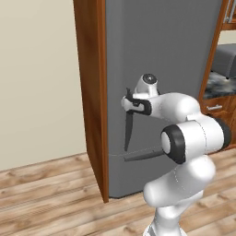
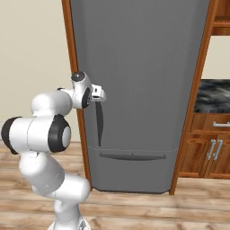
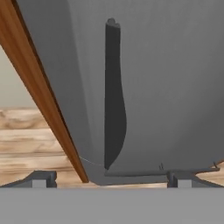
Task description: Retrieve the butter from the fridge and place it on a plate on the dining table. Then retrieve the butter knife by the fridge and place it near the plate.
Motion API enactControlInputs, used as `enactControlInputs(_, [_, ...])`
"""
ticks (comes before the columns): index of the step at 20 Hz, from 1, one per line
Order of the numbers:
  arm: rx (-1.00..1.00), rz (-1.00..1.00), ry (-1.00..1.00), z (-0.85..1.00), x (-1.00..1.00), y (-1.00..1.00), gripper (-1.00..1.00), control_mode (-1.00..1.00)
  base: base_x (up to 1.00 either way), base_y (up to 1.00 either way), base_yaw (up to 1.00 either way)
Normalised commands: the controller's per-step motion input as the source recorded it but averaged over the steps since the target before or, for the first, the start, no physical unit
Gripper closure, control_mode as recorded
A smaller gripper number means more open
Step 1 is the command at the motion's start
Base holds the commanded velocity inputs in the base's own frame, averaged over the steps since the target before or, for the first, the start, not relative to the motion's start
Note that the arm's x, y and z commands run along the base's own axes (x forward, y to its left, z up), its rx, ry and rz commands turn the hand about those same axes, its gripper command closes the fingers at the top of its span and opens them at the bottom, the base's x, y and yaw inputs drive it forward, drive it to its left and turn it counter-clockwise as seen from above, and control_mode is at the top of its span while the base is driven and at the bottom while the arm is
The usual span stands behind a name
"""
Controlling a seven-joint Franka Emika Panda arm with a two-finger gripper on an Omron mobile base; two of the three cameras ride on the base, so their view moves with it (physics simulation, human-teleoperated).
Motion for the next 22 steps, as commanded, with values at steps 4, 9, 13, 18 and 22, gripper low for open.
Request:
enactControlInputs(4, [0.0, -0.03, 0.0, -0.4, 0.32, 0.0, -1.0, -1.0, 0.0, 0.0, 0.0])
enactControlInputs(9, [0.0, -0.02, 0.0, -0.37, 0.31, 0.0, -1.0, -1.0, 0.0, 0.0, 0.0])
enactControlInputs(13, [0.0, 0.0, 0.0, -0.23, 0.27, 0.0, -1.0, -1.0, 0.0, 0.0, 0.0])
enactControlInputs(18, [0.0, 0.0, -0.04, -0.19, 0.35, 0.01, -1.0, -1.0, 0.0, 0.0, 0.0])
enactControlInputs(22, [0.0, 0.0, -0.02, -0.18, 0.5, 0.0, -1.0, -1.0, 0.0, 0.0, 0.0])
